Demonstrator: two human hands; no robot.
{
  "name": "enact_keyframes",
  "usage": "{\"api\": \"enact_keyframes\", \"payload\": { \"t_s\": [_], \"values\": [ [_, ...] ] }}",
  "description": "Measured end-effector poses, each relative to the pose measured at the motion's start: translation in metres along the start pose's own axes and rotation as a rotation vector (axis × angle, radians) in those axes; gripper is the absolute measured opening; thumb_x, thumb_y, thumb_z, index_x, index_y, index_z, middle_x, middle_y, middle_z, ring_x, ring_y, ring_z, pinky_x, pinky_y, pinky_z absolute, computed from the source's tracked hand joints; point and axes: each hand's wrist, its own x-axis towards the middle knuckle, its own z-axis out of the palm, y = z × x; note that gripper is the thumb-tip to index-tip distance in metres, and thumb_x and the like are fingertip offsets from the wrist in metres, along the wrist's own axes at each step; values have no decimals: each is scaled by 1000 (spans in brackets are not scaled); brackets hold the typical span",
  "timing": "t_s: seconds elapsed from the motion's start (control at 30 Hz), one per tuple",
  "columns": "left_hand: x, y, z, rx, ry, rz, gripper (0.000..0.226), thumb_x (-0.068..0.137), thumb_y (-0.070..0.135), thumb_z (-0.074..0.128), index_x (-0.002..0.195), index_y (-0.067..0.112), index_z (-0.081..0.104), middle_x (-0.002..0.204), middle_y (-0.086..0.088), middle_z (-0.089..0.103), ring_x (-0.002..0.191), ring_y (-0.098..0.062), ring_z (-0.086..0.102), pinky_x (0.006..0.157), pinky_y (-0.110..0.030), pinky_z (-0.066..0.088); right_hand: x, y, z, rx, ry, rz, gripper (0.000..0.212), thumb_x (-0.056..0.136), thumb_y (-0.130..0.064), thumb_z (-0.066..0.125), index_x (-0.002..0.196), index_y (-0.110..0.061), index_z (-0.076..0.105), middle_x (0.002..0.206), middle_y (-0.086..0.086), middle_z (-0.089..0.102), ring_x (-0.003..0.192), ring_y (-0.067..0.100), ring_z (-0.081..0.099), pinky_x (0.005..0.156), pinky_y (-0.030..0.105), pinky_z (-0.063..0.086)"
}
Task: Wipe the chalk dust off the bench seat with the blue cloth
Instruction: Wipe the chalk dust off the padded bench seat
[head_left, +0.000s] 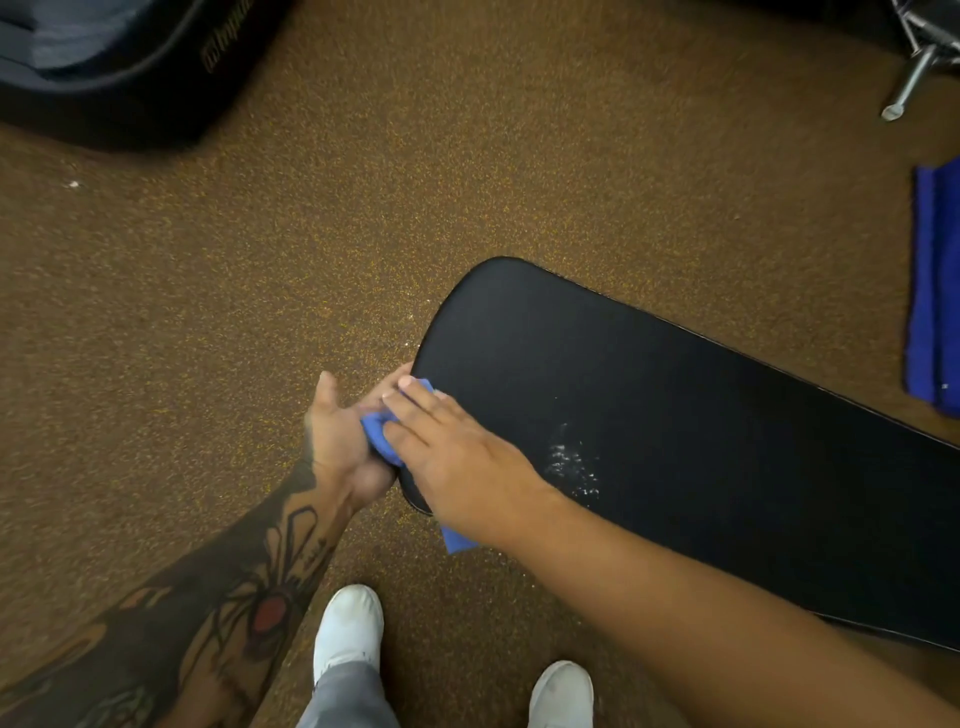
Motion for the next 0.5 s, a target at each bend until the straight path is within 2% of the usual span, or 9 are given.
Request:
{"api": "enact_keyframes", "payload": {
  "t_s": [0.03, 0.13, 0.2, 0.27, 0.33, 0.43, 0.5],
  "values": [
    [0, 1, 0, 11, 4, -4, 89, 95, 72, 8, 127, 5, 59, 112, -22, 73, 103, -34, 72, 90, -45, 58, -5, 7, -3, -12, 8, -3, 42, 86, -5, 47, 127, -1, 56, 147, 19, 45, 142, 35, 31, 116, 44, 25],
    [1, -1, 0, 42, -33, -7, 91, 95, 71, 7, 142, 7, 50, 136, -20, 61, 129, -34, 57, 112, -48, 39, -1, 37, -11, -28, 116, 180, 44, 87, 3, 51, 130, 3, 53, 147, 22, 43, 141, 39, 33, 113, 51, 33],
    [2, -3, -1, 70, -43, -22, 87, 95, 71, 9, 143, 12, 50, 140, -15, 60, 133, -32, 54, 117, -50, 33, 11, 45, -16, -17, 164, 365, 44, 88, 5, 55, 132, 5, 50, 149, 24, 40, 143, 39, 29, 110, 54, 36],
    [2, -4, 0, 75, -45, -23, 84, 95, 70, 10, 143, 14, 51, 139, -14, 61, 131, -31, 56, 115, -50, 36, 19, 32, -11, -6, 200, 461, 44, 88, 4, 55, 132, 5, 51, 148, 24, 40, 143, 39, 29, 112, 52, 34],
    [1, -4, 3, 63, -31, -8, 81, 97, 68, 12, 138, 13, 55, 134, -17, 64, 125, -32, 61, 108, -46, 42, 15, 5, -1, 2, 200, 428, 43, 89, -1, 47, 132, 5, 51, 147, 25, 42, 142, 39, 30, 113, 51, 32],
    [-1, -4, 7, 34, 16, 19, 68, 101, 62, 18, 120, 13, 62, 106, -21, 74, 94, -30, 75, 90, -44, 49, -9, -29, 4, 4, 77, 275, 54, 87, -10, 29, 135, 3, 49, 150, 21, 39, 144, 36, 28, 117, 47, 26],
    [-1, -3, 10, 54, -9, 20, 67, 101, 60, 19, 125, 14, 60, 107, -21, 74, 93, -31, 75, 88, -45, 49, -21, -24, -2, -9, 50, 229, 54, 86, -10, 28, 134, 2, 49, 150, 20, 40, 144, 35, 29, 117, 46, 28]
  ]
}}
